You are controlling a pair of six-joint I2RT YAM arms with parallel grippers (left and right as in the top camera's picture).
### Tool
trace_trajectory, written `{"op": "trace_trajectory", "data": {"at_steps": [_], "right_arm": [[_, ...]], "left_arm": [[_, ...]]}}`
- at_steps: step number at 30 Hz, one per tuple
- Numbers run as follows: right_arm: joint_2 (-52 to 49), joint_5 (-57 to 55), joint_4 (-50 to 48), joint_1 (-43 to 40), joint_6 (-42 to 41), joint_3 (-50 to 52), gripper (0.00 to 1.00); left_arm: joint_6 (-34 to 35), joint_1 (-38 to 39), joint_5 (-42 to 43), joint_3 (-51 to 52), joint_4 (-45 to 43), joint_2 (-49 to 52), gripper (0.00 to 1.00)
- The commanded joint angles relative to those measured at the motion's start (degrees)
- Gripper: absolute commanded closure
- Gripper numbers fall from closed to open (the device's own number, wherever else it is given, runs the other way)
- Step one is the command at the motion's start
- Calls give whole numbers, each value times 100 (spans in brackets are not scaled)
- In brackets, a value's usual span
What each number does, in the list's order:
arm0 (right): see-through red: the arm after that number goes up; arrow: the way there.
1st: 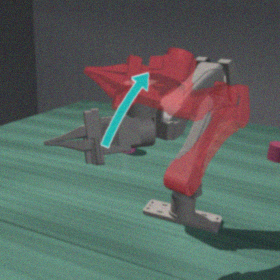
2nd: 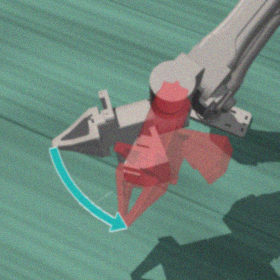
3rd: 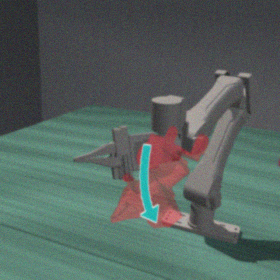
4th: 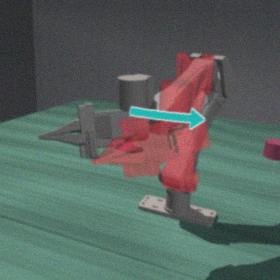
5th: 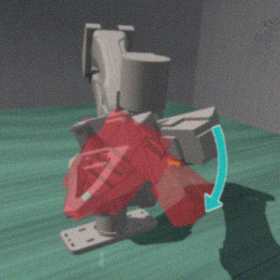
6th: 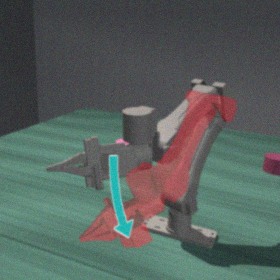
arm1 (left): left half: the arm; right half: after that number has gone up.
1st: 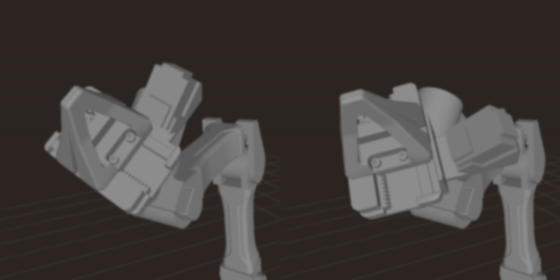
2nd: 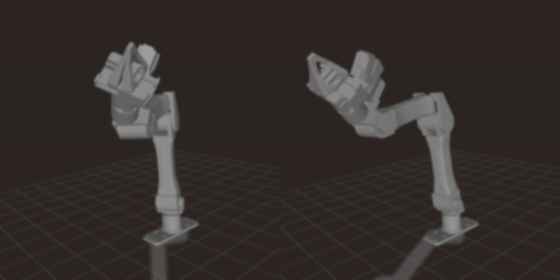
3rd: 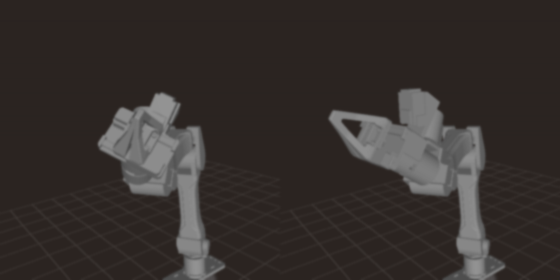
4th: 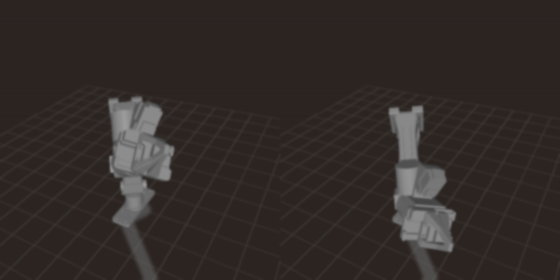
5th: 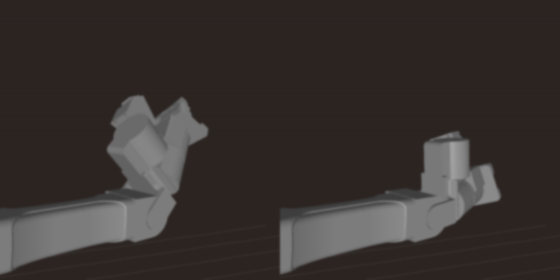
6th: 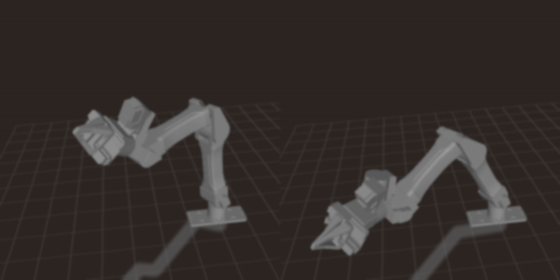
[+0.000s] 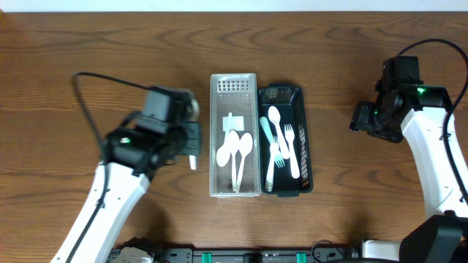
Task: Pack container
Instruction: 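Carry the last spoon into the white basket and release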
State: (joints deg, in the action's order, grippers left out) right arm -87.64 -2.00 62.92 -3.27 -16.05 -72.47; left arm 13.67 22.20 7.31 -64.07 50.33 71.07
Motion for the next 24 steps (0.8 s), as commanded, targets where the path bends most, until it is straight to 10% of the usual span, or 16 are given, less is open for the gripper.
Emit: {"op": "trace_trajectory", "data": {"at_steps": [1, 15, 18, 24], "right_arm": [[26, -55, -11, -42, 46, 17, 33], [26, -55, 33, -42, 46, 17, 33], [26, -55, 33, -42, 48, 17, 33], [26, -57, 50, -42, 48, 17, 33]], "left_arm": [[144, 474, -46, -31, -127, 372, 94], [251, 1318, -46, -31, -1051, 2103, 93], [240, 1311, -59, -31, -1123, 2267, 60], [-131, 1180, -481, -339, -750, 2052, 35]]}}
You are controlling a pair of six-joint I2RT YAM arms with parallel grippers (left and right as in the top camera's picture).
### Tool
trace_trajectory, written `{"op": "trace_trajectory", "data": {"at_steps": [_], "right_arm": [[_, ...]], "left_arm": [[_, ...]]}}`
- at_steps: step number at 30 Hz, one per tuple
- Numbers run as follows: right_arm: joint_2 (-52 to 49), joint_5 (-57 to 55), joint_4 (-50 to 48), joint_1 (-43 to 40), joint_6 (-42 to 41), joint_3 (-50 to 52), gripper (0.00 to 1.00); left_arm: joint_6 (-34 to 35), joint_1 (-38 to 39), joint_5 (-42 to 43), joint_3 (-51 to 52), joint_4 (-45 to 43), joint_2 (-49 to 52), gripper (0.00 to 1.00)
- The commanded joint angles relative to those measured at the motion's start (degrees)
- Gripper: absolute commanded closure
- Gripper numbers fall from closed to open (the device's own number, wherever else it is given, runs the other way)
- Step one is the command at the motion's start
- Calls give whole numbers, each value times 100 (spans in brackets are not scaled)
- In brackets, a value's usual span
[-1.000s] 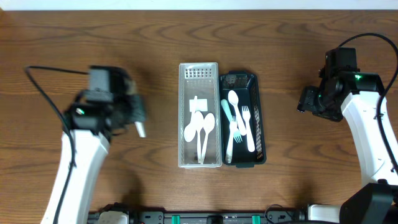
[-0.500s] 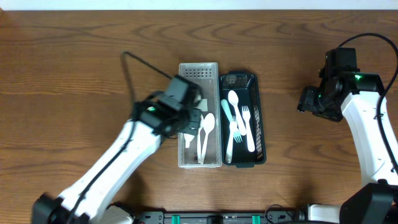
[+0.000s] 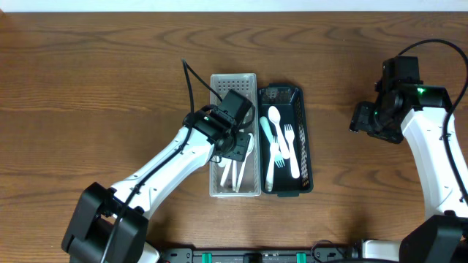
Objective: Pack container
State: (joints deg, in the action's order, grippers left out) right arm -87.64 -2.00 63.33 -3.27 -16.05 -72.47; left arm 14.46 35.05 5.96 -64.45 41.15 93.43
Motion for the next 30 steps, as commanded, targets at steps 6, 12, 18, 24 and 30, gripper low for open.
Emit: {"op": "trace_trajectory", "data": {"at_steps": [6, 12, 18, 24, 30], "right_arm": [[26, -57, -557, -42, 48, 17, 30], [26, -59, -1845, 85, 498, 17, 19], [26, -57, -3211, 468, 1235, 17, 1], [68, -83, -3530, 546, 1233, 15, 1], [96, -232, -2935, 481, 984, 17, 1]], "left_arm": [[-595, -398, -1060, -942, 678, -942, 26], [-612, -1314, -1635, -951, 595, -1788, 2], [-612, -2750, -1635, -940, 428, -1860, 2], [-704, -3740, -1633, -929, 428, -1814, 2], [-817, -3799, -1633, -605, 525, -2151, 2]]}}
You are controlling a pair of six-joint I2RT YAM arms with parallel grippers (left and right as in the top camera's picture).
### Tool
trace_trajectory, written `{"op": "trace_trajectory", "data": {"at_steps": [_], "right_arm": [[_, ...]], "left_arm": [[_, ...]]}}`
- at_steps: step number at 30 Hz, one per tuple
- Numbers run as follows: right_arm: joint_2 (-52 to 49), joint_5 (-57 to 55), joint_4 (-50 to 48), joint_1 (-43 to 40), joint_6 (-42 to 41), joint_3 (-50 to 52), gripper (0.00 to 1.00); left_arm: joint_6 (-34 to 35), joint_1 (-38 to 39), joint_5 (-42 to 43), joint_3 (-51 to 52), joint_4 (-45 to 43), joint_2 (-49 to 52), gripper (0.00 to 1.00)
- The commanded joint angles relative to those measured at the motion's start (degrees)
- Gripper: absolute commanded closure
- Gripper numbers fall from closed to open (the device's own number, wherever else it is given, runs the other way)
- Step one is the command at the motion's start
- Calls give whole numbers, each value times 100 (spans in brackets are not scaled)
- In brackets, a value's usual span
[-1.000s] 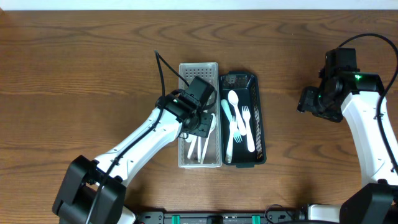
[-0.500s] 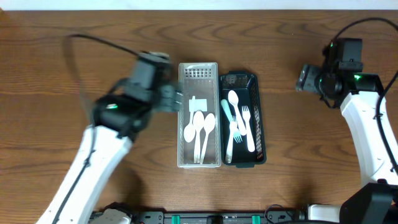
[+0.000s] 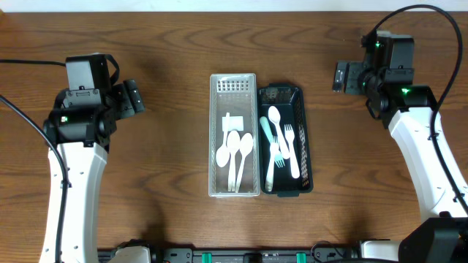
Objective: Pack container
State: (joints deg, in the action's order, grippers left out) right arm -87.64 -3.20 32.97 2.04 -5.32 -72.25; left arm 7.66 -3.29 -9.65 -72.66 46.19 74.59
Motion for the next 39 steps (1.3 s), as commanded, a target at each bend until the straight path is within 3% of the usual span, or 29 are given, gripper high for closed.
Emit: {"op": "trace_trajectory", "data": {"at_steps": [1, 9, 16, 21, 27, 39], "right_arm": [[133, -111, 216, -61, -155, 4, 1], [1222, -330, 369, -50, -393, 905, 1], [3403, -450, -61, -44, -686, 2726, 1], [4854, -855, -35, 109, -632, 3442, 1], [5746, -859, 632, 109, -645, 3836, 1], [5759, -859, 1845, 107, -643, 3836, 1]], "left_arm": [[-146, 79, -72, 391, -33, -459, 2], [-162, 352, -72, 2061, -671, -2599, 2], [-170, 599, -76, 3108, -754, -4894, 2], [-297, 599, -247, 3338, -332, -5989, 2], [-295, 599, -245, 3373, -254, -6349, 2], [-293, 599, -243, 3375, -208, -6349, 2]]}}
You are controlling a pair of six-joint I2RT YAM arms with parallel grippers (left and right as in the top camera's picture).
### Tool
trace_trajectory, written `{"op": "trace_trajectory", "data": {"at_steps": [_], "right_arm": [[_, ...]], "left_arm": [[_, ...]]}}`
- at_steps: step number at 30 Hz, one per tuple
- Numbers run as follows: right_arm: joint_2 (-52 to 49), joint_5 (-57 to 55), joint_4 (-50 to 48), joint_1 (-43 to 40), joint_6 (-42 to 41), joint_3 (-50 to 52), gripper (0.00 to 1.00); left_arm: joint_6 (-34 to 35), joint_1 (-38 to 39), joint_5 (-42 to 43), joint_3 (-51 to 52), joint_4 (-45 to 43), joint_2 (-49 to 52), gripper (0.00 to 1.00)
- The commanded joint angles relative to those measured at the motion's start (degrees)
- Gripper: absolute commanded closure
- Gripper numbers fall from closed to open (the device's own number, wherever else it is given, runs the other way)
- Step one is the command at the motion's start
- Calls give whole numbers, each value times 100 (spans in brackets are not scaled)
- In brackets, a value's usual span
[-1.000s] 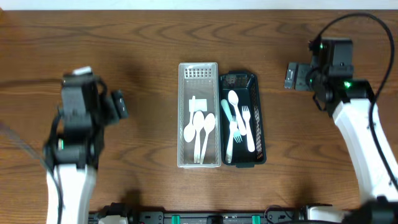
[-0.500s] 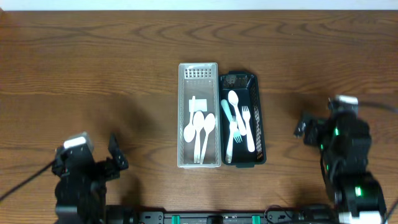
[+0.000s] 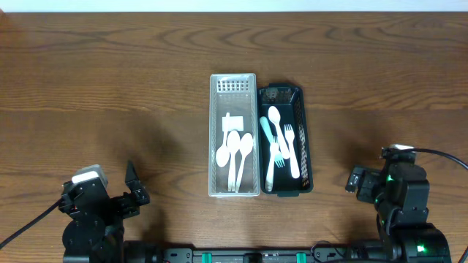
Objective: Pack container
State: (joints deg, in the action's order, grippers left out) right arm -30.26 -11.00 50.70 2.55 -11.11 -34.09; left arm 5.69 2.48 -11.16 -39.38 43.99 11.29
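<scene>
A white slotted basket point(image 3: 234, 88) stands mid-table and holds three white spoons point(image 3: 235, 152) and a small white piece. Touching its right side, a dark container point(image 3: 301, 139) holds several white and pale green forks and spoons point(image 3: 280, 142). My left gripper point(image 3: 135, 186) is pulled back at the table's near left edge, with its dark fingers spread and nothing between them. At the near right edge, my right gripper point(image 3: 354, 180) shows only as a compact dark block, and its jaws cannot be made out. Both grippers are far from the containers.
The brown wooden table point(image 3: 110, 88) runs wide on both sides of the two containers. A black rail with green clips point(image 3: 256, 256) lines the near edge between the arm bases. No other loose objects are in view.
Both arms have drawn back from the far corners of the table to the near edge, left and right. The containers and the cutlery in them lie as before.
My left gripper was just left of the white basket with a small white piece at its tip, then reached over the basket's spoons. Later both arms were raised toward the far corners. Now both are folded at the near edge, with the containers unmoved.
</scene>
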Motion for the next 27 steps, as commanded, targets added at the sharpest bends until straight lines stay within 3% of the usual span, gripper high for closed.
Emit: {"op": "trace_trajectory", "data": {"at_steps": [1, 27], "right_arm": [[22, -79, 127, 57, -63, 20, 1], [22, -87, 254, 57, -57, 20, 1]], "left_arm": [[-96, 22, -94, 46, 13, -20, 2], [-96, 22, -94, 46, 13, -20, 2]]}}
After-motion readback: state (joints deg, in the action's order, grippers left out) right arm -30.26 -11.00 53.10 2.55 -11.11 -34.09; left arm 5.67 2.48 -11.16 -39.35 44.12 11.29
